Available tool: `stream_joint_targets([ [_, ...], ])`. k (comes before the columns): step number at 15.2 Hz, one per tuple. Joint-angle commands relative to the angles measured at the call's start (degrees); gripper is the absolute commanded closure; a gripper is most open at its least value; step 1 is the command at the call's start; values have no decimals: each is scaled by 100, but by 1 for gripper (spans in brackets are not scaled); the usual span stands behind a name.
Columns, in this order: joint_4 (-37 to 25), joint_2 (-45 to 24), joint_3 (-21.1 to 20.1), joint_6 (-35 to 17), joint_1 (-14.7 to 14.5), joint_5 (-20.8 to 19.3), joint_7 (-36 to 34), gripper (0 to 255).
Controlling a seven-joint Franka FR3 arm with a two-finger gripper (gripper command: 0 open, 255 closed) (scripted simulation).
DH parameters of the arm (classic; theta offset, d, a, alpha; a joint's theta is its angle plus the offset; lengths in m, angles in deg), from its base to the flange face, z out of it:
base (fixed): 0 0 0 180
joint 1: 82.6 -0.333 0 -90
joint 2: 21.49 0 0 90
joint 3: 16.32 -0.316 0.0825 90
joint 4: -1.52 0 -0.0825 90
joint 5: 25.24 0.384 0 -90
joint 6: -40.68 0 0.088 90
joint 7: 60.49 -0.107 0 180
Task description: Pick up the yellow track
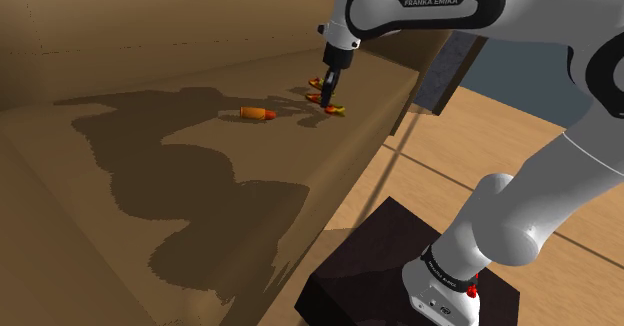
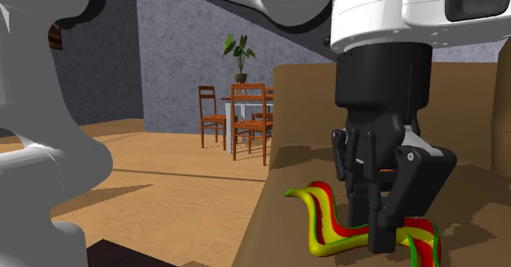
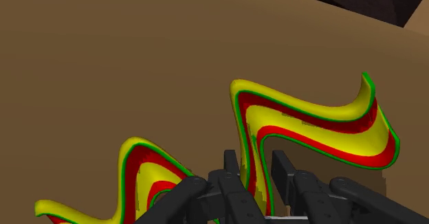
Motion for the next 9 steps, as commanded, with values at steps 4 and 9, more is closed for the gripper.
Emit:
stream_joint_targets([
  [4, -337, 37, -10, 376, -7, 7, 11, 255],
  [9, -723, 36, -15, 761, -10, 13, 33, 255],
])
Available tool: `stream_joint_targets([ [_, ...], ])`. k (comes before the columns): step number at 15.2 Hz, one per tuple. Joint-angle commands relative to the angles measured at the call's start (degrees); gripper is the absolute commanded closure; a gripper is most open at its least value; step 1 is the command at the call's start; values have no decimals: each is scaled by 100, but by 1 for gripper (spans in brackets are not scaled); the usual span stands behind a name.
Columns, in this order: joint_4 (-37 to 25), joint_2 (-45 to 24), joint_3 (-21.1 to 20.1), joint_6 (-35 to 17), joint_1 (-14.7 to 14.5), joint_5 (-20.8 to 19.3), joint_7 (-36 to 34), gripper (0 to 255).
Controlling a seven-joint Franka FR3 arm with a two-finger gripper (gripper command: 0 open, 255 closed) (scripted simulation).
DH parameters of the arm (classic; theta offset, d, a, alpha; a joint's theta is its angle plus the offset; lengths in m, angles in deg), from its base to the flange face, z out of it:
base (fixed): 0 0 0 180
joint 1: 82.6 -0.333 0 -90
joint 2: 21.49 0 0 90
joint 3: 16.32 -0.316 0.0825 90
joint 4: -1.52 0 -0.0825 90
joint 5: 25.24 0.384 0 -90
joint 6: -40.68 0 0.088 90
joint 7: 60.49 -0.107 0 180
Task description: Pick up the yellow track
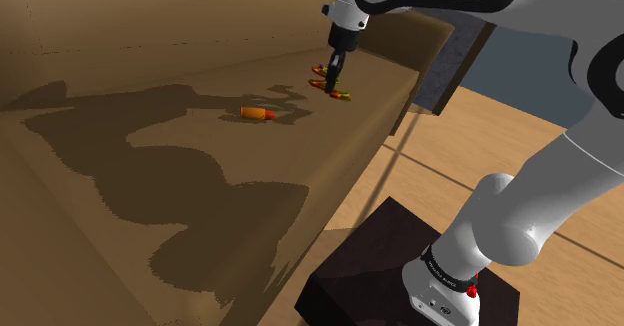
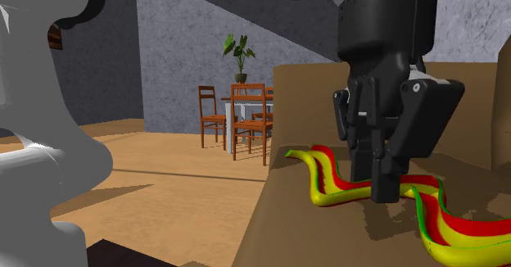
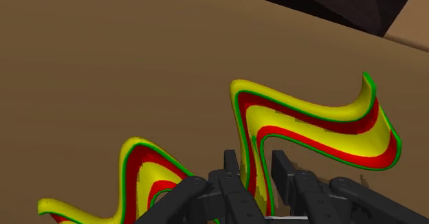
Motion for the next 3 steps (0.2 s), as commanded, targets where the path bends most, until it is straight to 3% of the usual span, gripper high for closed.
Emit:
stream_joint_targets([
  [1, -167, 1, -4, 170, -3, 3, 6, 255],
  [3, -180, 1, -4, 182, -3, 3, 7, 255],
])
